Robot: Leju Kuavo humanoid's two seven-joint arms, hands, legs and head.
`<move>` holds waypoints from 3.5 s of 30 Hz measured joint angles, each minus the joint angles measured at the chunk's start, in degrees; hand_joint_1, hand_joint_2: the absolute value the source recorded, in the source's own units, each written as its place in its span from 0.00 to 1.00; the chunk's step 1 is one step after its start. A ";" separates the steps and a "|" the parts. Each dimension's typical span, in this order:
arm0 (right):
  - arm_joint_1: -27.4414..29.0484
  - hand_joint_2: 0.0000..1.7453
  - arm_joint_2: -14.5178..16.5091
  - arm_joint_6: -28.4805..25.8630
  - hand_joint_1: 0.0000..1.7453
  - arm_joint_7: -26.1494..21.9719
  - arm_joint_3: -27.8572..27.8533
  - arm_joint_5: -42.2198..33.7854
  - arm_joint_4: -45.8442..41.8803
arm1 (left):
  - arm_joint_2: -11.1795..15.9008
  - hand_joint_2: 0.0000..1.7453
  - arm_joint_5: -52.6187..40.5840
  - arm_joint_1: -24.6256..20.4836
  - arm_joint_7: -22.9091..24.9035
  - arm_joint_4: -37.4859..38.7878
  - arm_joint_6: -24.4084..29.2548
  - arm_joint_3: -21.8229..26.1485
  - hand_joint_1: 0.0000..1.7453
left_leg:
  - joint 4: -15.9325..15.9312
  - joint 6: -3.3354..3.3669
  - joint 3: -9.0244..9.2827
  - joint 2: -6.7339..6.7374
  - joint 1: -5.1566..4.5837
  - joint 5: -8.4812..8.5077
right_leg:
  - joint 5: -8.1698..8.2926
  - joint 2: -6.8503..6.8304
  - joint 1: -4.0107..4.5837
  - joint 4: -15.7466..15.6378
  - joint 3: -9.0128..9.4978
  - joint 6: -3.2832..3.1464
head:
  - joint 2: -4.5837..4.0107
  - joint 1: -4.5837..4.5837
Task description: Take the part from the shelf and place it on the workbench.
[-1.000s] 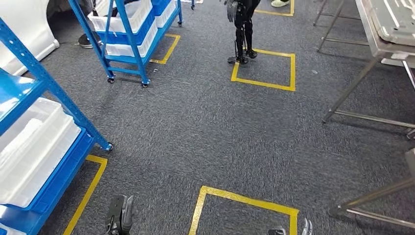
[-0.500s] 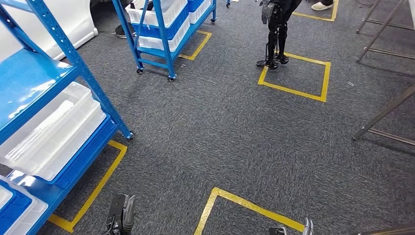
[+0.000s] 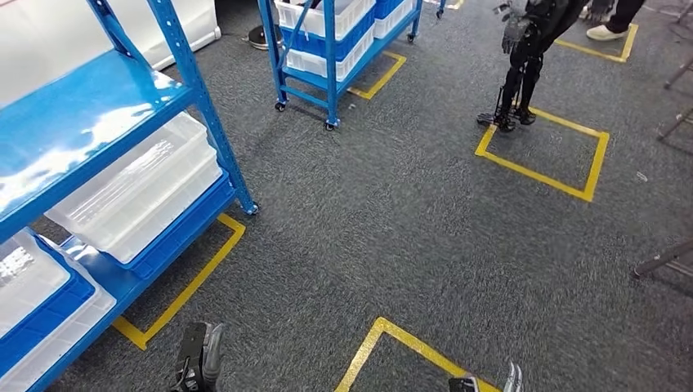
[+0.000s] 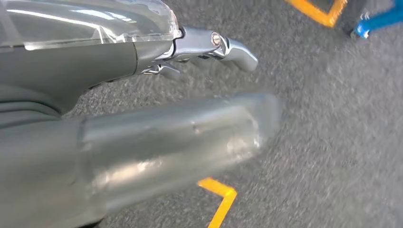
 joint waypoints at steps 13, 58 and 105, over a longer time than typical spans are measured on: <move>-0.26 0.00 -0.10 -0.01 0.00 0.04 -0.03 -0.35 0.39 | 0.05 0.00 0.01 0.10 0.03 0.00 -0.20 0.02 0.00 | 1.02 -0.89 -0.13 -7.43 0.00 -0.78 | 3.93 6.67 -0.05 -2.28 -1.50 -1.35 | 0.00 0.01; -0.57 0.00 -0.08 0.01 0.00 0.01 0.13 -1.43 1.03 | 0.86 0.00 -0.24 0.11 -0.67 -0.08 1.16 0.05 0.00 | 0.83 -1.35 -0.02 1.72 -0.19 -0.43 | 2.26 -1.88 0.02 -3.01 1.05 -0.78 | 0.00 -0.28; -5.41 0.00 -8.45 24.86 0.00 39.60 -18.25 -3.64 26.08 | 7.99 0.00 -9.37 7.56 11.74 4.39 12.04 9.95 0.00 | 0.66 -1.22 2.51 -0.71 0.12 -2.40 | 4.19 3.65 0.31 -2.90 -0.85 -1.58 | 0.00 -0.33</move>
